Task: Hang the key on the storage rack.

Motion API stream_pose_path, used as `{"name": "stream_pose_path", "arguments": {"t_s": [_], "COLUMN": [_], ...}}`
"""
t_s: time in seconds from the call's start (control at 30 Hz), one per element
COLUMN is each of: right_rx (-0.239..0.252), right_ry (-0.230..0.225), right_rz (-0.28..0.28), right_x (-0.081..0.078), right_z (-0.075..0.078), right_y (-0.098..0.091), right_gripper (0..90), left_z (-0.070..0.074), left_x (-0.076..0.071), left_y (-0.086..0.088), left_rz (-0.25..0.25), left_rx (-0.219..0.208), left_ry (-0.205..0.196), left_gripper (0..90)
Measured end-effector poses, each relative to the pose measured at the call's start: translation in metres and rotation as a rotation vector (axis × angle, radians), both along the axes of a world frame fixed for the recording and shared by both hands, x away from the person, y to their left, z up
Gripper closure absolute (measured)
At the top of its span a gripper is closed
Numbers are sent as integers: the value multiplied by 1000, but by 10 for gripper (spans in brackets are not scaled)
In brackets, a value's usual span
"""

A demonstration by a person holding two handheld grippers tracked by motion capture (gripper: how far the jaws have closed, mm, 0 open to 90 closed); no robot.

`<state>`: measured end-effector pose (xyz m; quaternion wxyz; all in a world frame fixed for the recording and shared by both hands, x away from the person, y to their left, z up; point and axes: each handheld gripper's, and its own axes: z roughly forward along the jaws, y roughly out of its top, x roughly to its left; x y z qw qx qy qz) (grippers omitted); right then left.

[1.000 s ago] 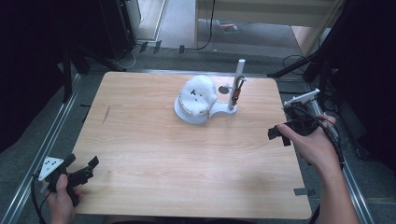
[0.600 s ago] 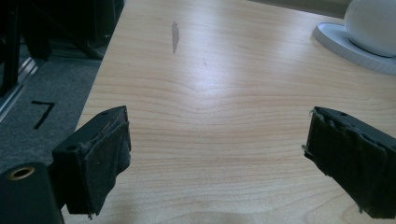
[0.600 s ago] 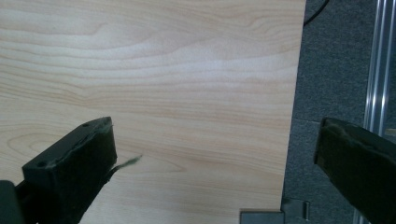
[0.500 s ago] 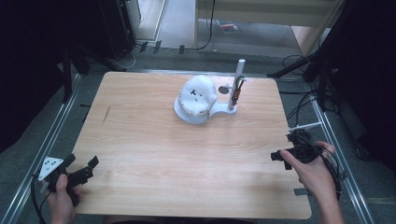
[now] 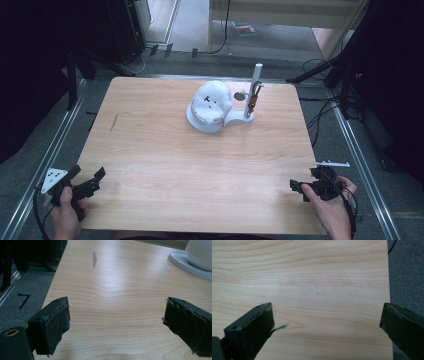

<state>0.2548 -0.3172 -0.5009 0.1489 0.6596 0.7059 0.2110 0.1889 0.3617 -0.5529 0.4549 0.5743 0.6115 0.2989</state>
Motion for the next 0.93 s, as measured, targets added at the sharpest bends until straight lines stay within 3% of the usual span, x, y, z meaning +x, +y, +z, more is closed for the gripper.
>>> {"name": "stream_pose_path", "arguments": {"t_s": [0.23, 0.4, 0.63, 0.93], "right_rx": [17, 61, 119, 50], "right_ry": [-98, -156, -263, -302], "right_rz": [-31, -45, -101, -102], "right_x": [-15, -23, -35, -39], "right_z": [-21, -36, -41, -44], "right_y": [-7, -10, -18, -12], "right_gripper": [0, 0, 0, 0], "left_z": [0, 0, 0, 0], "left_x": [0, 0, 0, 0], "left_y": [0, 0, 0, -1], "left_rz": [1, 0, -2, -4], "left_rx": [-1, -1, -1, 2], "left_ry": [1, 1, -1, 1], "left_gripper": [74, 74, 74, 74]}}
